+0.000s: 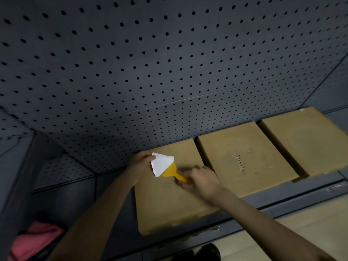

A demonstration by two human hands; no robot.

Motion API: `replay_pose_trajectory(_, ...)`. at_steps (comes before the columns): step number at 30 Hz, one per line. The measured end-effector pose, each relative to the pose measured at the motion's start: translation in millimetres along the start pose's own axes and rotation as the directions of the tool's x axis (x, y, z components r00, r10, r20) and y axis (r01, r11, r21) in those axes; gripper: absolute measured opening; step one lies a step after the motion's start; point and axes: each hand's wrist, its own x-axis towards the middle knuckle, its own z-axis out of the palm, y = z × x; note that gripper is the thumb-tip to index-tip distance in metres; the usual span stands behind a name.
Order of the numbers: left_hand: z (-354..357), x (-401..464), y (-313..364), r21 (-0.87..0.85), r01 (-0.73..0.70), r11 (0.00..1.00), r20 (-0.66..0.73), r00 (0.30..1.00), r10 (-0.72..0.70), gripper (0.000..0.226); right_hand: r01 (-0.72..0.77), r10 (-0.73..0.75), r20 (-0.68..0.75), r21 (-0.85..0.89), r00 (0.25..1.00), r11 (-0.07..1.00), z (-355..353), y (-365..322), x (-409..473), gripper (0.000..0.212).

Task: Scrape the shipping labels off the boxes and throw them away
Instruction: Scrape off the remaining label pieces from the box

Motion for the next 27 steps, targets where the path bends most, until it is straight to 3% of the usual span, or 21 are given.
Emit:
replay_pose_trajectory(4,-0.5,-4.2,0.4,-0.076,-0.03,0.997,0.016,0.999,0.031,0.013,-0.02,0.02,0.031,0.001,0.999,1.0,-1.3,30.4,-22.1,0.038)
replay_pose_trajectory(7,-2.5,-13.2,6.6,-0.131,-0.062,0.989,0.013,0.998,0.065,0.025,0.014,-0.013,0.026,-0.032,1.0,0.999,-5.2,32.5,-22.5,0.036)
replay_pose_trajectory(11,-1.3,-26.3,9.4,0.165,-0.065,0.984,0.123,0.991,0.045,0.029,0.058,-0.057,0.019,-0.088,0.998,0.994,-7.6,25.9,-16.9,0.036)
replay_pose_trajectory(13,1.8,-28.8,6.5,0.208,-0.081,0.975,0.186,0.982,0.042,0.021,0.07,-0.07,0.005,-0.128,0.998,0.989,-5.4,26.9,-16.6,0.04)
replay_pose_trajectory(18,-1.9,-24.6,-4.4,0.041,-0.035,0.999,-0.04,0.999,0.037,0.021,0.127,-0.122,0.037,-0.177,0.992,0.976,-6.2,40.5,-22.7,0.046)
replay_pose_trajectory(27,0.8,-18.4,-8.8,-0.013,-0.022,1.0,-0.055,0.998,0.022,0.025,0.147,-0.146,0.023,-0.153,0.989,0.977,1.3,-1.6,12.5,0.039)
